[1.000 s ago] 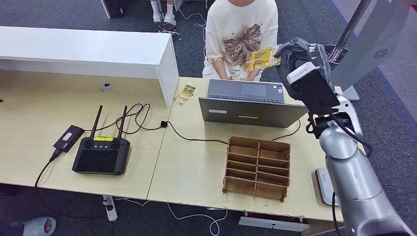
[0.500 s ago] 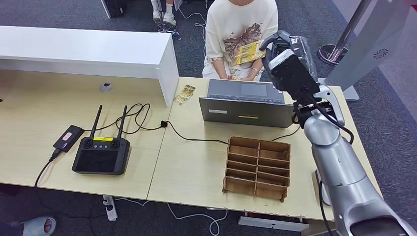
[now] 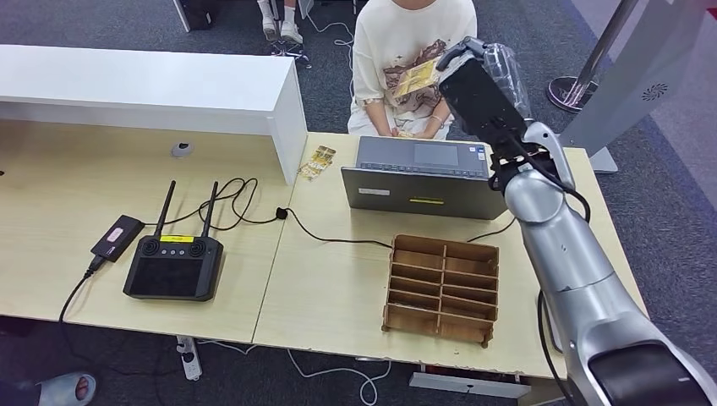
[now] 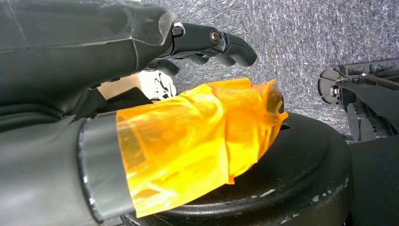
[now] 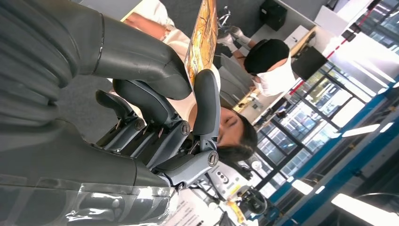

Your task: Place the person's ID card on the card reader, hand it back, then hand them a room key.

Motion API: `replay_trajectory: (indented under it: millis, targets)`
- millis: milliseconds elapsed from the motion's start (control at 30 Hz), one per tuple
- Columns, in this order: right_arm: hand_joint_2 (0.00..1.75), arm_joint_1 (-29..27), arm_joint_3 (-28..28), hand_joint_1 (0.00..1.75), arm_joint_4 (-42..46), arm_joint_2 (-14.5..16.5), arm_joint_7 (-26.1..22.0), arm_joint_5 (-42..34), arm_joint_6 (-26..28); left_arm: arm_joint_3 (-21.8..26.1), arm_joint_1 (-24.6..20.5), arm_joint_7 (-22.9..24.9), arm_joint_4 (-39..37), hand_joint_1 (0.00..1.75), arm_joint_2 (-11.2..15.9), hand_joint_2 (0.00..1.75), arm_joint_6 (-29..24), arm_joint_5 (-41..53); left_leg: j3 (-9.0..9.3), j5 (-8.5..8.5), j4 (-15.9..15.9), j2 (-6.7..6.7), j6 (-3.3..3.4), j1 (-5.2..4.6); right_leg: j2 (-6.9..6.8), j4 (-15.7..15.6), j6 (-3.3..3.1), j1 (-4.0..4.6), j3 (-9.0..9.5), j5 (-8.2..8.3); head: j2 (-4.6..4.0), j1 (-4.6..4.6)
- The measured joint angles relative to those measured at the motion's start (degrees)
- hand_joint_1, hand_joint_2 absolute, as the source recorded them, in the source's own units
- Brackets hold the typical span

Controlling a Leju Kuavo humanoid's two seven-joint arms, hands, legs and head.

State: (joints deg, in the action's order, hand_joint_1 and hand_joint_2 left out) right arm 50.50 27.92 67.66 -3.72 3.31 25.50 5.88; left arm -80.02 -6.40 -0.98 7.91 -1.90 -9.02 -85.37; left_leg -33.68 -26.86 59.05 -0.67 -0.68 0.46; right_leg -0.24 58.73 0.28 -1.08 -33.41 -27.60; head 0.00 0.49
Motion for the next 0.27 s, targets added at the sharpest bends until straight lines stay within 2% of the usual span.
replay_trajectory:
  millis: [267]
  targets:
    - [1.75, 7.29, 1.15, 1.75, -11.71, 2.9, 4.02, 10.52, 2.7, 0.01, -0.15, -0.09, 0.0, 0.0, 0.01, 0.0, 0.03, -0.12, -0.01, 0.02, 0.0, -0.04, -0.03, 0.02, -0.05, 0.0, -0.01, 0.02, -0.03, 0.01, 0.0, 0.0]
